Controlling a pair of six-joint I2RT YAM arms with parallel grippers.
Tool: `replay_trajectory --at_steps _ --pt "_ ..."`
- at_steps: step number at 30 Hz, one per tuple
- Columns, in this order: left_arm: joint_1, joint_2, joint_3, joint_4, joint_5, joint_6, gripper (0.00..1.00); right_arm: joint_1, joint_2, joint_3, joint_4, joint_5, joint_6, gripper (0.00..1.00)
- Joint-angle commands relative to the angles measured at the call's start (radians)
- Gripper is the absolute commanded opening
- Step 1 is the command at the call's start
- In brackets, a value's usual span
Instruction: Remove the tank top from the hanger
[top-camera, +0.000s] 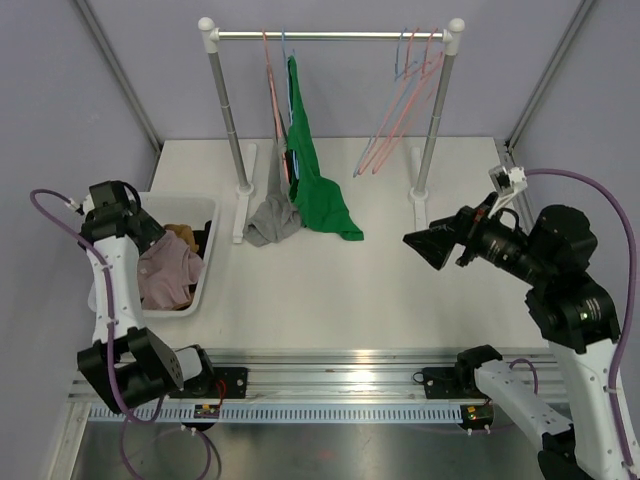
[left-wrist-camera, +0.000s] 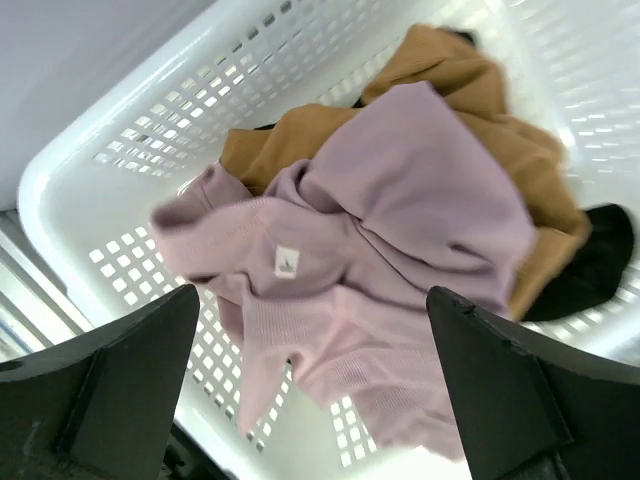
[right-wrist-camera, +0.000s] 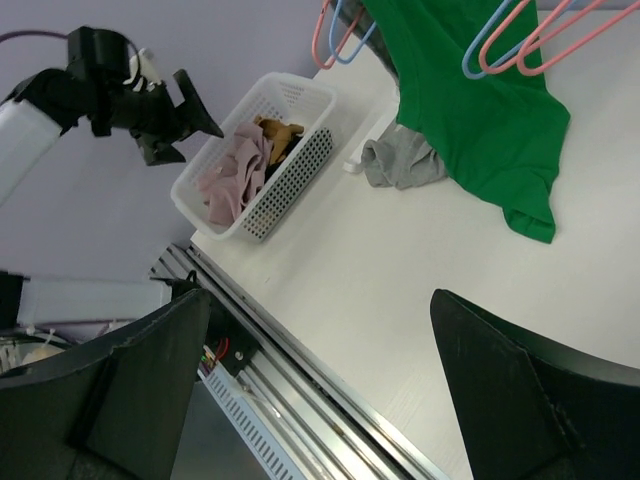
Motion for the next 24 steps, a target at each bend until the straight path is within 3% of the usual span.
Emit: replay_trajectory --at_steps 1,7,11,17,22,24 --pt "-0.014 -0.105 0.072 -0.033 0.07 0.017 0.99 0.002 0.093 0.072 0.099 0.024 0.084 0.99" --pt "-0.207 -0.306 0.146 -0.021 0.185 0.102 0.99 0.025 0.277 0.195 0.179 0.094 0.13 1.0" --pt "-0.447 -0.347 0.127 -0.027 0.155 0.13 0.99 0.148 0.45 0.324 0.163 0.257 0.079 1.0" --pt "-0.522 -0.543 -0.094 0.14 0.325 0.13 0.99 0.287 0.68 0.508 0.209 0.457 0.013 1.0" --pt "-0.529 -0.668 -0.245 0.237 0.346 0.129 0.99 0.359 0.882 0.721 0.205 0.614 -0.07 0.99" --pt "-0.529 -0.711 -0.262 0.243 0.317 0.133 0.99 0.376 0.984 0.836 0.189 0.65 -0.103 0.92"
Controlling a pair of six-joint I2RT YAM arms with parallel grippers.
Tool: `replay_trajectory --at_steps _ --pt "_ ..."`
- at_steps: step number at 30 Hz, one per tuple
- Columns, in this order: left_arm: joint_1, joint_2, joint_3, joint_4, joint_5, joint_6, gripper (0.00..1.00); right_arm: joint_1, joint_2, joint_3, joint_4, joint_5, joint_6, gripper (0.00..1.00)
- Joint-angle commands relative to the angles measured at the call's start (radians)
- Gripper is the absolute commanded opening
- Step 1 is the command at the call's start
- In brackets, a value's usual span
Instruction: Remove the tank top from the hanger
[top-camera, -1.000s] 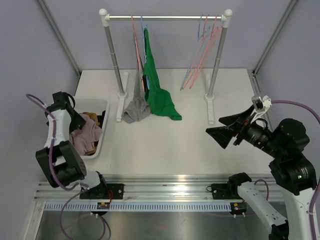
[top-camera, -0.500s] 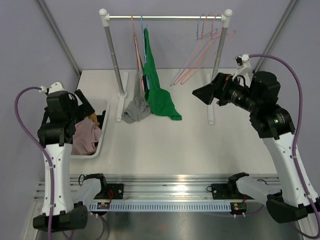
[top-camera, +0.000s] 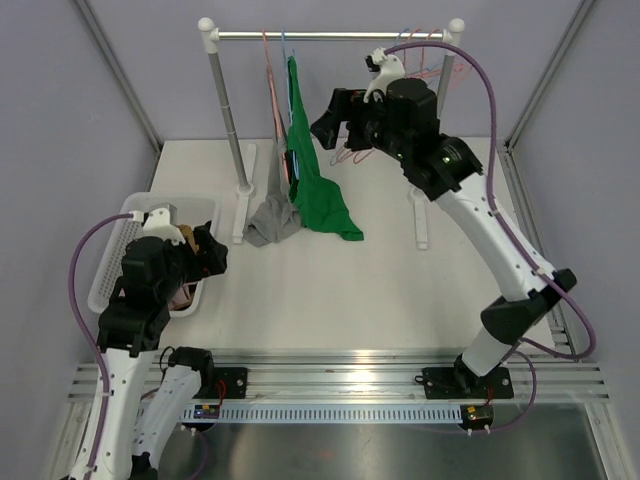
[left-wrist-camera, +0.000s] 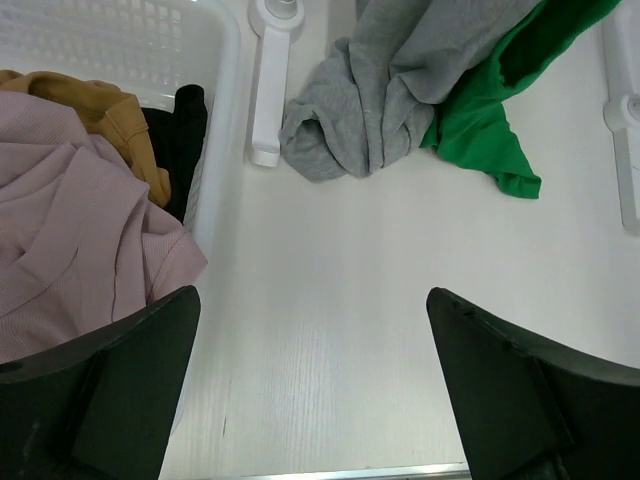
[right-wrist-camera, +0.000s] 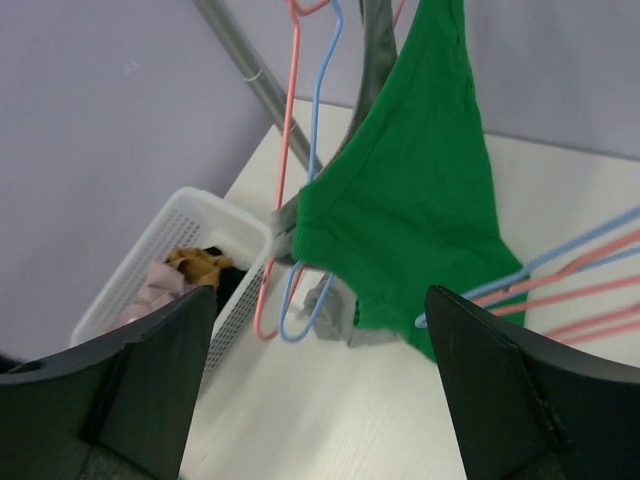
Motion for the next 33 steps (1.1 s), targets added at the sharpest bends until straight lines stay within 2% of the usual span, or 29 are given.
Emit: replay_trajectory --at_steps 1,3,5,11,16,20,28,33 --pt "-0.003 -0.06 -0.008 0.11 0.013 0.024 0.99 0.034 0.123 0.173 0.02 0.179 -0.087 0.9" --pt "-0.003 -0.073 -0.011 0.105 -0.033 0.021 0.99 0.04 0.222 0.298 -0.012 0.196 -0.105 0.81" --pt "-0.003 -0.069 -0.017 0.105 -0.025 0.018 0.99 0.054 0.315 0.423 -0.049 0.251 -0.128 0.79" --pt "-0.003 -0.012 -0.014 0.094 -0.013 0.02 0.99 0.072 0.502 0.654 -0.09 0.231 -0.165 0.72" --pt "-0.003 -0.017 -0.019 0.096 -0.002 0.018 0.99 0.08 0.56 0.671 -0.045 0.248 -0.203 0.69" --pt "-0.003 -0.012 -0.02 0.096 -0.001 0.021 0.99 0.08 0.611 0.727 -0.028 0.3 -0.246 0.57" --pt "-0.003 -0.009 -0.02 0.099 0.032 0.021 0.99 0.078 0.628 0.724 0.02 0.36 -0.323 0.45" --pt "-0.003 -0.009 -0.022 0.099 0.033 0.023 0.99 0.078 0.637 0.72 0.024 0.357 -0.331 0.26"
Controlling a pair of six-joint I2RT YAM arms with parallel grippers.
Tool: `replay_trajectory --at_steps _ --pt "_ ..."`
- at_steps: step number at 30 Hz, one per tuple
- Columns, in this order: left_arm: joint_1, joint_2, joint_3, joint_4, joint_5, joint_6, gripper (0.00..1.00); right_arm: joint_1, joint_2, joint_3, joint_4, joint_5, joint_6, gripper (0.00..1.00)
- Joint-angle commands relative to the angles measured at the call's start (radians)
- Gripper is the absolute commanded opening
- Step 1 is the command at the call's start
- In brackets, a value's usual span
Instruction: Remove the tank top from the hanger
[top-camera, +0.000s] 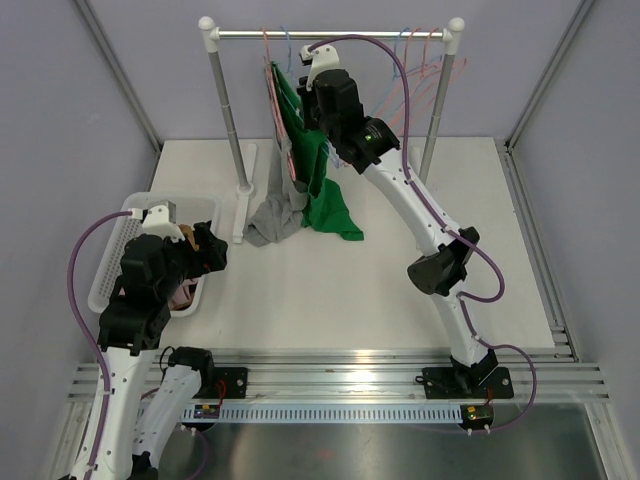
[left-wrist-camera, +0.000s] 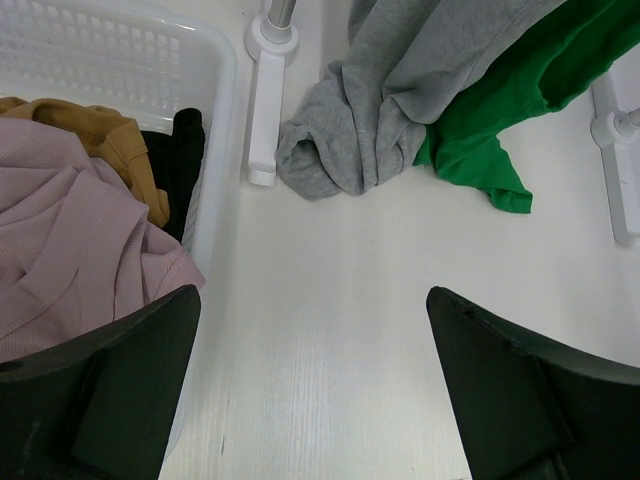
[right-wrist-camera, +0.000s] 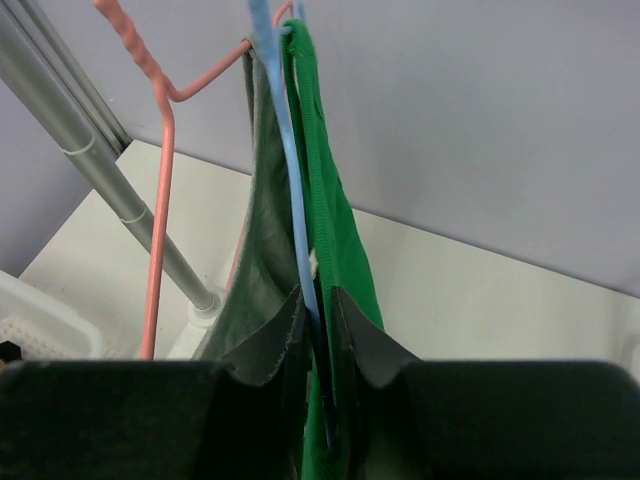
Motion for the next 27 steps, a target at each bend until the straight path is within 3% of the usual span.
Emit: replay_trajectory --at_steps 1,3,4,18,27 --pt "-0.003 0.001 -0.005 0.047 0.032 0.016 0.99 0.007 0.006 0.041 0.067 0.027 -0.029 0.18" --pt "-0.003 0.002 -0.005 0.047 0.036 0.016 0.99 0.007 0.006 0.041 0.072 0.022 -0.029 0.13" --pt "-0.003 0.002 -0.005 0.045 0.035 0.016 0.99 0.007 0.003 0.041 0.073 0.019 -0.029 0.0" --pt "-0.003 -0.001 -0.009 0.048 0.039 0.016 0.99 0.008 -0.157 -0.006 0.119 0.084 -0.075 0.0" --pt "-0.003 -0.007 -0.01 0.051 0.042 0.016 0.99 0.007 -0.307 -0.132 0.135 0.078 -0.041 0.0"
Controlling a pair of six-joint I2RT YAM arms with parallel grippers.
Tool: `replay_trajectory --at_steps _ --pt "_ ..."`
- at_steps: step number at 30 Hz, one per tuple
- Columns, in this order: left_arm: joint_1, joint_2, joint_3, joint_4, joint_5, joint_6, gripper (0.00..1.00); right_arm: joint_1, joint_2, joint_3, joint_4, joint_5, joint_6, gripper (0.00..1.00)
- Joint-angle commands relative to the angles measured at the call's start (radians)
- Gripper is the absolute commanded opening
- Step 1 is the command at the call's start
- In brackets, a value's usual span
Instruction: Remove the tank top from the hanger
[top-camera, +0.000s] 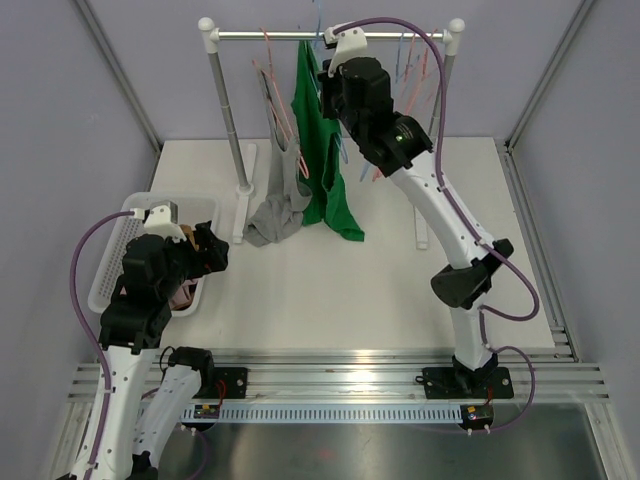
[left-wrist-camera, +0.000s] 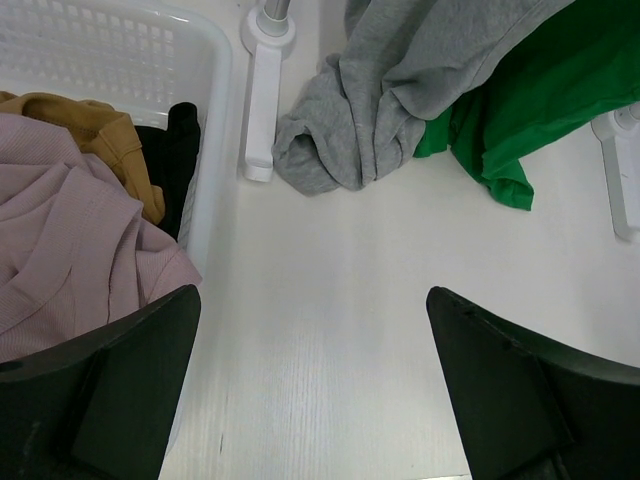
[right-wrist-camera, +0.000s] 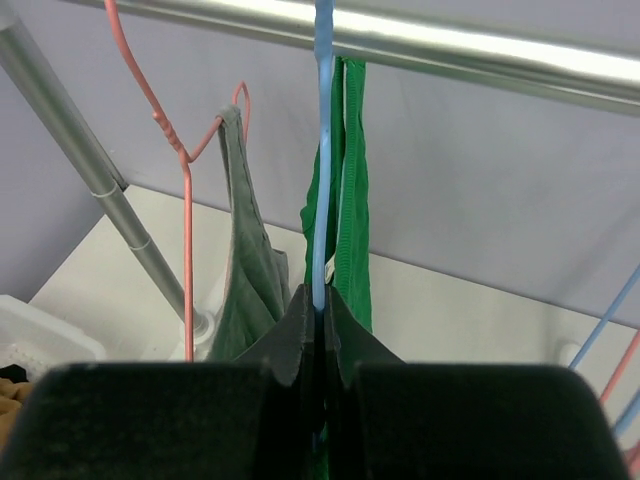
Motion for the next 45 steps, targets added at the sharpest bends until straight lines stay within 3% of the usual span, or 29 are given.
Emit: replay_trajectory --at_steps 1,6,13,19,25,28,32,38,40,45 --pt "-0.004 -0.009 -0.003 0.049 0.035 0.015 0.99 0.006 -0.151 -0.068 0.11 0.018 0.014 0.0" --pt "-0.006 -0.023 0.003 0.047 0.015 0.02 0.99 0.007 -0.365 -0.343 0.174 -0.033 0.089 0.0" --pt "-0.012 -0.029 0.006 0.059 0.042 0.028 0.99 0.009 -0.642 -0.593 0.146 -0.097 0.15 0.0" --pt "-0.029 -0.021 0.052 0.045 0.052 0.014 0.99 0.01 -0.832 -0.69 -0.077 -0.212 0.198 0.0" --pt "-0.125 0.052 0.212 0.058 0.079 -0.029 0.99 0.009 -1.054 -0.891 -0.177 -0.462 0.275 0.0" --pt "-0.263 0.136 0.296 0.081 -0.002 -0.034 0.99 0.01 -1.172 -1.021 -0.179 -0.548 0.296 0.0" --pt "-0.569 0.216 0.358 0.165 -0.244 -0.026 0.99 0.009 -1.33 -1.174 -0.174 -0.594 0.333 0.0" --pt "-0.918 0.356 0.385 0.332 -0.462 0.028 0.99 0.009 -1.449 -1.279 -0.186 -0.691 0.38 0.0" --pt "-0.998 0.42 0.39 0.377 -0.496 0.057 0.99 0.009 -1.476 -1.288 -0.191 -0.689 0.39 0.0" --pt "-1.047 0.531 0.402 0.427 -0.51 0.063 0.93 0.009 -1.509 -1.29 -0.209 -0.686 0.404 0.0"
